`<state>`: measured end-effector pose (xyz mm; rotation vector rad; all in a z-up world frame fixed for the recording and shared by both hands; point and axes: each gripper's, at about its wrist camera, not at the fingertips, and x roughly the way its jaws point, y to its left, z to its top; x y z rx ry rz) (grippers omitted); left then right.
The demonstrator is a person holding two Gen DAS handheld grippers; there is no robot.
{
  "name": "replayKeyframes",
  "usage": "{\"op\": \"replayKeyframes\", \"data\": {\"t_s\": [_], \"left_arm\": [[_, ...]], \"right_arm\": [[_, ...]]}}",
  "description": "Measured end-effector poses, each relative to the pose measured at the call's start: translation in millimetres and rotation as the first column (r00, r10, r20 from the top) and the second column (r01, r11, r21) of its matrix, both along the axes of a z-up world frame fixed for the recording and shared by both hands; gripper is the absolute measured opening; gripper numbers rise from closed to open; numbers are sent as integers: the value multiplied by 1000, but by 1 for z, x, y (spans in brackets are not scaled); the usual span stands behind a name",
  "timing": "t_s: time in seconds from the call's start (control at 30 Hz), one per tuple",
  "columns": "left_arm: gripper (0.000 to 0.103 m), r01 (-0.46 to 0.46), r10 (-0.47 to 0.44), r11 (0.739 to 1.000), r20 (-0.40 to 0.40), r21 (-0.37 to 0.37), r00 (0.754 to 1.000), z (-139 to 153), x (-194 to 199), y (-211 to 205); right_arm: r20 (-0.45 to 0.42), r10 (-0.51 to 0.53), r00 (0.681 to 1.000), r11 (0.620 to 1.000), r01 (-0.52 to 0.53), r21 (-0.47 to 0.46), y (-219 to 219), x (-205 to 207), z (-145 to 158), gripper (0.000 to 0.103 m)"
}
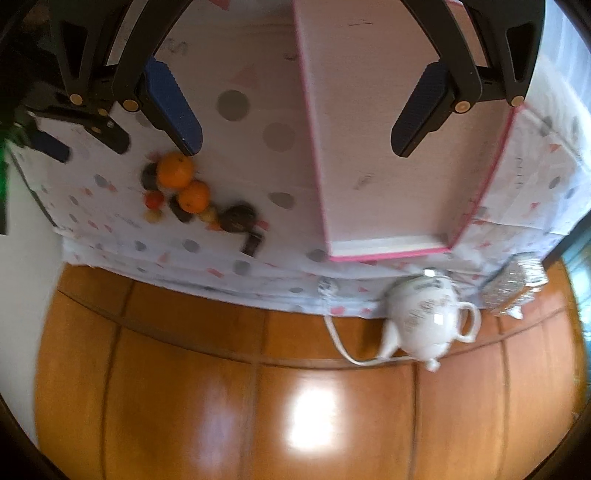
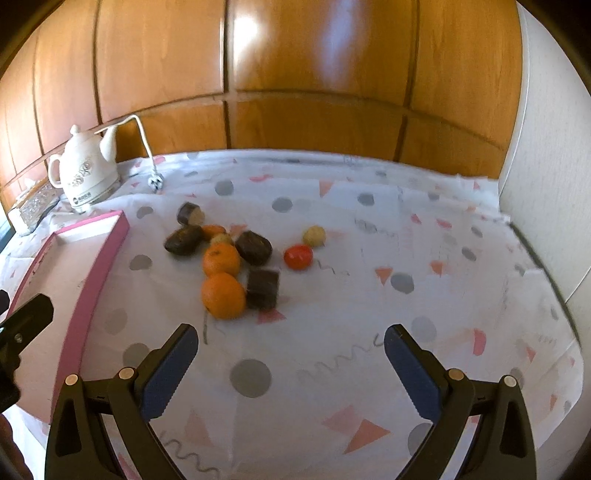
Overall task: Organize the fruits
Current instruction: 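Grasp the dark brown cylindrical chunk with the right tool while the left tool grasps an orange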
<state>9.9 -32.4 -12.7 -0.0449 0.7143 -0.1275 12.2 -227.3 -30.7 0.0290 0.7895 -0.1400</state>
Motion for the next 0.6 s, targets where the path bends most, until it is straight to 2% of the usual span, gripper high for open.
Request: {"op": "replayKeyframes", "data": {"t_s": [0.07,0.13,0.17,0.23,0.3,0.4,0.53,0.6], "left_arm": [[103,47,-47,999,-24,18,999,-4,3,-11],[103,86,-84,994,-39,60,996,-7,7,-24],[103,110,-107,992,-46,69,993,-8,8,-30],[103,165,-160,984,-75,65,984,-12,12,-40],[103,190,-183,979,-94,71,979,-14,14,-47],[102,221,-214,973,-112,60,970,-16,19,-56],[92,227,-223,974,-168,5,960,-23,34,-64],[88,219,-215,976,-180,3,960,-26,40,-66]], "right_arm": [[-20,15,1000,1000,-15,27,-9,3,-4,94],[-41,30,999,997,-27,67,-22,7,-11,78],[-53,33,998,995,-28,92,-31,10,-14,74],[-72,36,997,987,-24,160,-48,13,-21,55],[-87,31,996,976,-12,217,-62,16,-27,44],[-98,22,995,964,5,265,-78,18,-32,40],[-93,58,994,949,-26,314,-81,20,-32,40],[-81,93,992,935,-59,350,-79,21,-30,40]]}}
